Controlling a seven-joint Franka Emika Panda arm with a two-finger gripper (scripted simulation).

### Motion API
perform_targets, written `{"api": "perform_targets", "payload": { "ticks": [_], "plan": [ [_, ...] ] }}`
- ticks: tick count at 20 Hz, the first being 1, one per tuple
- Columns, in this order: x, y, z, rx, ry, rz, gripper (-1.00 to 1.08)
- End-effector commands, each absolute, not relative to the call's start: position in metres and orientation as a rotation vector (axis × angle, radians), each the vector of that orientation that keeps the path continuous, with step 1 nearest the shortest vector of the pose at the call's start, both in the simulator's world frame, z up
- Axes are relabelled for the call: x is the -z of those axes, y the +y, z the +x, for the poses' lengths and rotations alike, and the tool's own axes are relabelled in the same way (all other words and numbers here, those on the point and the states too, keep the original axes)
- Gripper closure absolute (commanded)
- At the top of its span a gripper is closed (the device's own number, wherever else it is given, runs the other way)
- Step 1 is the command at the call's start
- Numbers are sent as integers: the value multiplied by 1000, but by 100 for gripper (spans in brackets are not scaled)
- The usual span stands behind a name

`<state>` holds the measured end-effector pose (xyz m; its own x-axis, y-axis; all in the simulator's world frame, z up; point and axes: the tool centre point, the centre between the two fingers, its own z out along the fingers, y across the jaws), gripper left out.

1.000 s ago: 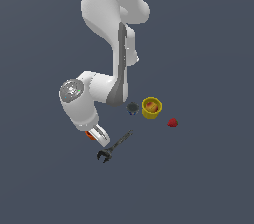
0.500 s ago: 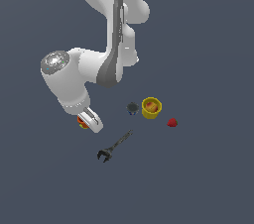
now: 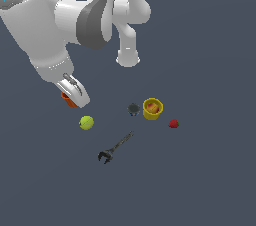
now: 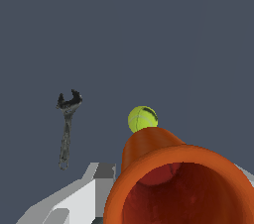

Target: Pick up a designated object from a clutter of objects.

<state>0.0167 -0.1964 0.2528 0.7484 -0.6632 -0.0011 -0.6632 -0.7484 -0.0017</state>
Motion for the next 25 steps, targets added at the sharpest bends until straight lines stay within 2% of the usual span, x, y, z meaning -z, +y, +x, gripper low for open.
{"api": "perform_targets", "payload": {
  "ticks": [1,13,25],
  "plan": [
    [-283,-204,8,-1,1114,-2936,108],
    [-396,-232,-18,0,1114,-2937,108],
    [-432,-241,-24,0,1112,-2938,108]
  ]
}}
